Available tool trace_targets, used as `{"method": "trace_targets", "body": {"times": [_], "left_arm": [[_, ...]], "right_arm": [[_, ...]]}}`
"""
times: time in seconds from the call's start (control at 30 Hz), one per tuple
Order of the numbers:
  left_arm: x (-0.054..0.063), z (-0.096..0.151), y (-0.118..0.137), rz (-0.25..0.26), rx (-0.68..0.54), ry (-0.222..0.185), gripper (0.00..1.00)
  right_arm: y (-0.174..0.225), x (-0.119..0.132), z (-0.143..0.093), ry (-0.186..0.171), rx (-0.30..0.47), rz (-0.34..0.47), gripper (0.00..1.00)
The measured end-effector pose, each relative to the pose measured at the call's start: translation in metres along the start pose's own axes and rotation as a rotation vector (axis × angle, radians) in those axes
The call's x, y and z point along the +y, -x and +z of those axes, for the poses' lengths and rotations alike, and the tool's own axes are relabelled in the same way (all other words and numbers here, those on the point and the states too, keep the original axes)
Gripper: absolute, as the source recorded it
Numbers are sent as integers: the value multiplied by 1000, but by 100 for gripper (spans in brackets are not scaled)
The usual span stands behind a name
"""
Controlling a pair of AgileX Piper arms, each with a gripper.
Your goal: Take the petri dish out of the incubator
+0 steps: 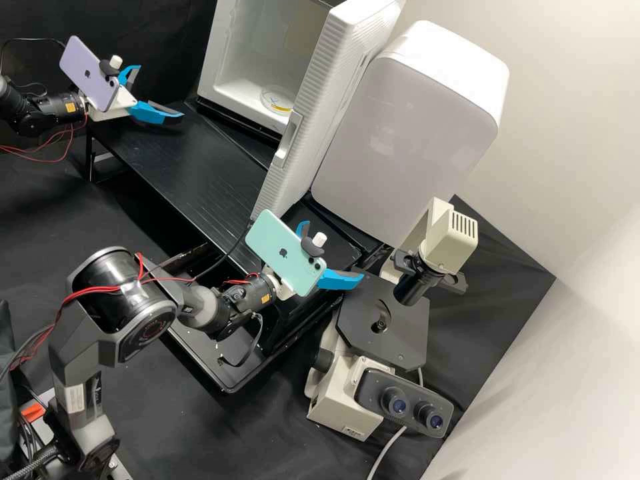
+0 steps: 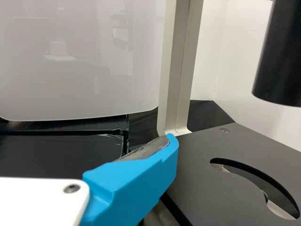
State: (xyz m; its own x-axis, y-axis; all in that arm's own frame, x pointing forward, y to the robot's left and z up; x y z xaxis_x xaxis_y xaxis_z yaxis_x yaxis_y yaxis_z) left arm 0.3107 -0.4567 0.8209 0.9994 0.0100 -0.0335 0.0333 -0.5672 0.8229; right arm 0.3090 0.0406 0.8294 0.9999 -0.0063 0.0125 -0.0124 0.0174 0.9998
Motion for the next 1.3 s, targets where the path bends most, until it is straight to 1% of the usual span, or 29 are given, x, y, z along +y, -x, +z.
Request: {"method": "trace_targets", "body": {"times": [0.47, 0.57, 0.7, 0.87, 0.9, 1.03, 1.13, 1.23, 1.3], "left_arm": [[0, 1, 0, 0, -2, 0, 100], [-1, 5, 0, -3, -17, -1, 100], [-2, 20, 2, -9, -73, 11, 100], [0, 46, 11, -5, -171, 15, 100], [0, 54, 14, -5, -198, 23, 100], [3, 70, 19, -1, -258, 40, 100], [3, 82, 23, -8, -305, 70, 100], [1, 91, 26, -20, -347, 87, 100], [0, 98, 29, -30, -384, 87, 100]], "right_arm": [[0, 0, 0, 0, 0, 0, 100], [0, 0, 0, 0, 0, 0, 100], [0, 0, 0, 0, 0, 0, 100], [0, 0, 0, 0, 0, 0, 100], [0, 0, 0, 0, 0, 0, 100], [0, 0, 0, 0, 0, 0, 100], [0, 0, 0, 0, 0, 0, 100], [0, 0, 0, 0, 0, 0, 100], [0, 0, 0, 0, 0, 0, 100]]}}
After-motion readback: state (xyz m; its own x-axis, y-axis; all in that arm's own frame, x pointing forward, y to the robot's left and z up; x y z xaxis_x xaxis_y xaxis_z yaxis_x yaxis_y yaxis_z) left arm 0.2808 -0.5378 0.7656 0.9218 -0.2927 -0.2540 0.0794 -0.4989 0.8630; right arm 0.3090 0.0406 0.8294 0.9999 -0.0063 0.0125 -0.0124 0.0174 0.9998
